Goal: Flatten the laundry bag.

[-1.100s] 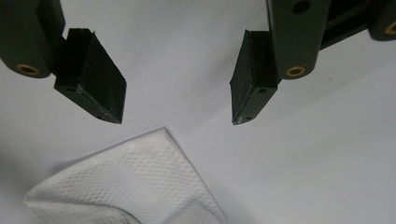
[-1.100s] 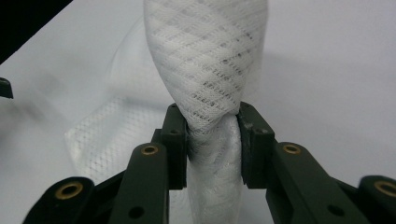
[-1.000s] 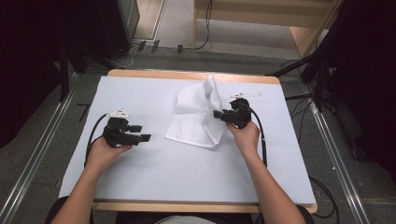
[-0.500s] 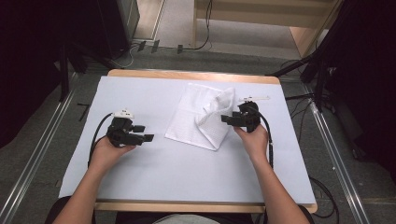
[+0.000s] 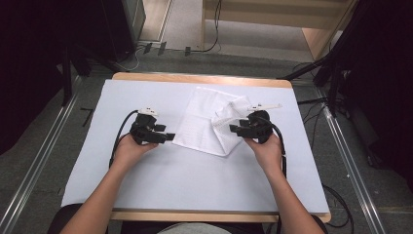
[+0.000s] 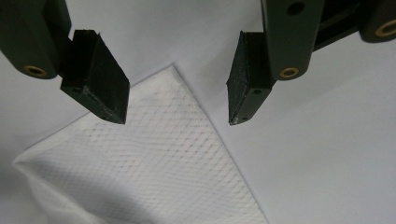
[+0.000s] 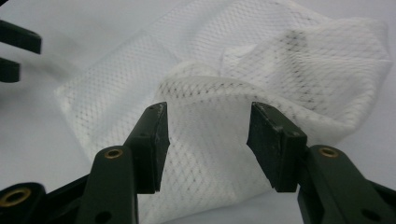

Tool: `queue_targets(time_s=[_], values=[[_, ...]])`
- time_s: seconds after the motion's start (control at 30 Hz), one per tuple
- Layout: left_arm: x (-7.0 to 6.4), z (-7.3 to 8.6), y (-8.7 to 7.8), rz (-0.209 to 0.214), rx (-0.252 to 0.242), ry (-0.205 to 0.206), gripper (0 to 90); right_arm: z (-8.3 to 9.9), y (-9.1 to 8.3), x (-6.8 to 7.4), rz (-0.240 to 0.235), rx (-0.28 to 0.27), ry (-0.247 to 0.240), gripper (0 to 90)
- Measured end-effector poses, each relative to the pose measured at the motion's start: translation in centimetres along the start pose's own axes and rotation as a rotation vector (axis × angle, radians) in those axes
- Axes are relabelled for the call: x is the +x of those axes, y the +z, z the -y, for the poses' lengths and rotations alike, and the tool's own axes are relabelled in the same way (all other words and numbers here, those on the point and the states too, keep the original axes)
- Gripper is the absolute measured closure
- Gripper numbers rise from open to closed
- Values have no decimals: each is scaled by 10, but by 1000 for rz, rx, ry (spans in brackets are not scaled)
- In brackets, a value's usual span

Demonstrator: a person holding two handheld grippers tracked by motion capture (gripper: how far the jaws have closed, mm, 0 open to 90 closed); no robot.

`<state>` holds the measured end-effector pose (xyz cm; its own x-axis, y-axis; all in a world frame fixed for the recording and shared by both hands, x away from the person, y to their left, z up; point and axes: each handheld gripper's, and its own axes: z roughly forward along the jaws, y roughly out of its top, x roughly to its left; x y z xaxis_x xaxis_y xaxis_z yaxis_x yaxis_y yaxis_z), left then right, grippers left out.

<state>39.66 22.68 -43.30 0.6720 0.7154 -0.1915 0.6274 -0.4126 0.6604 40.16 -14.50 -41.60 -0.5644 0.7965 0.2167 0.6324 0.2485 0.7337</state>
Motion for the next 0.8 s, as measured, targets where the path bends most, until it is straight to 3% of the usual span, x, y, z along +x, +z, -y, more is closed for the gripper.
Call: queue_targets(time_s=[0.27, 0.37, 0.43, 0.5, 0.6, 0.73, 0.77, 0.8], values=[[1, 2, 23, -16, 57, 22, 419, 3, 10, 9, -1, 31, -43, 490], [1, 2, 28, -11, 54, 4, 434, 4, 14, 10, -4, 47, -48, 487], [-4, 2, 30, -7, 50, 18, 467, 5, 17, 12, -2, 58, -51, 481], [-8, 2, 32, -42, 50, 39, 506, 6, 20, 14, -1, 62, -59, 477], [-10, 2, 33, -59, 48, 27, 571, 7, 25, 17, -6, 72, -63, 471], [-10, 3, 33, -47, 45, 6, 659, 7, 31, 21, -9, 78, -74, 462], [-12, 3, 33, -63, 45, 13, 723, 6, 36, 23, -4, 86, -81, 461], [-13, 3, 34, -77, 45, 21, 723, 6, 36, 23, -4, 86, -81, 461]])
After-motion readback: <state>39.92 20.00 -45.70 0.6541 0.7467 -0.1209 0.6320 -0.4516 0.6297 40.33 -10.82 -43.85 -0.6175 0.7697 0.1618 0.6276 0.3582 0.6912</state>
